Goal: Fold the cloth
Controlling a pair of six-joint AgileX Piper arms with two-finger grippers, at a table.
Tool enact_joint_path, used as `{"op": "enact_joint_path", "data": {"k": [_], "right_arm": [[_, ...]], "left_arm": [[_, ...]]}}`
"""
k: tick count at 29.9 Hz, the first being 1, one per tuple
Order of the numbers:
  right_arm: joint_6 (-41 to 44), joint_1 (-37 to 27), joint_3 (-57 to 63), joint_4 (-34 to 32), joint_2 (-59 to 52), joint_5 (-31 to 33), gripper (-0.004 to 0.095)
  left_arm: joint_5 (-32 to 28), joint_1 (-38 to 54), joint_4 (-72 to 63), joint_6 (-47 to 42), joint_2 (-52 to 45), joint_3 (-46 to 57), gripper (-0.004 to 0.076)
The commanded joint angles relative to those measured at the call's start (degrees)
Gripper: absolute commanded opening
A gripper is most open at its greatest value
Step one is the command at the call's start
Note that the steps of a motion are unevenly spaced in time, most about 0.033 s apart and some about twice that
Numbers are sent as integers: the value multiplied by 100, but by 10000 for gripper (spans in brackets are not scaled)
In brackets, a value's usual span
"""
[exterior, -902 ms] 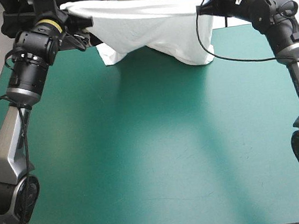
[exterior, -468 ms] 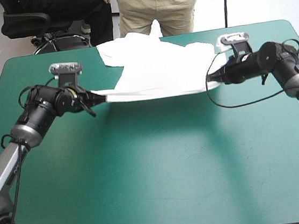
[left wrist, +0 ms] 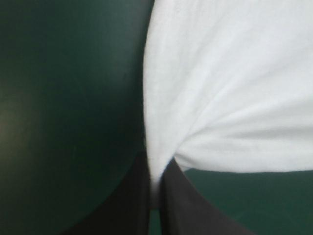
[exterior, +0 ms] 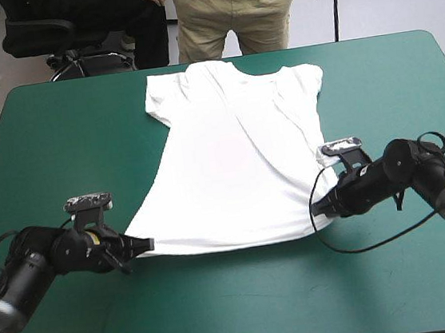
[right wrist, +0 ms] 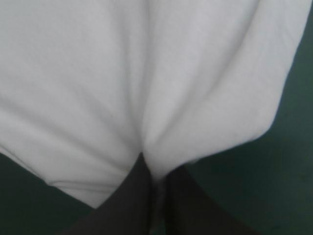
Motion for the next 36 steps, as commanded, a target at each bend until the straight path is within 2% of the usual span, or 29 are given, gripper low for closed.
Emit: {"op": "enact_joint_path", "data": {"k": [1,5,10,13,17,19,22,26,27,29,30,32,36], "right_arm": [[118,180,184,65,-445,176,-17],[194,280,428,49,-662,564,-17],[332,351,660,-19,-900,972,-17],[369,351,760,-104,-1010,1214,-17],[359,351,771,-121,-1029,1201,-15],[359,351,771,-134,-1008,1176,26],[359,351,771,-134,-995,1217,195],[556,351,724,-98,-995,1285,477],[641,351,688,-98,-1008,1297,514],[736,351,517,-98,-1062,1297,541],[791,351,420,-120,-1092,1286,538],[949,351,56,-279,-1158,1286,536],[1430,351,-935,-1004,-1202,1359,536]], "left_arm": [[299,13,-301,-19,-722,169,-18],[872,13,-439,-19,-1263,321,-18],[1225,13,-790,-19,-1705,606,-18],[1306,13,-1073,-19,-1898,811,-18],[1306,13,-1134,-19,-1967,861,-16],[1295,13,-1134,94,-1956,861,-4],[1295,13,-1211,461,-1956,861,100],[1295,13,-1492,707,-1956,861,349],[1295,13,-1534,707,-1956,861,394],[1295,26,-1573,637,-1956,791,465],[1262,25,-1552,546,-1956,717,473],[1064,25,-1476,368,-1956,486,471],[549,25,-876,151,-1844,-79,461]]}}
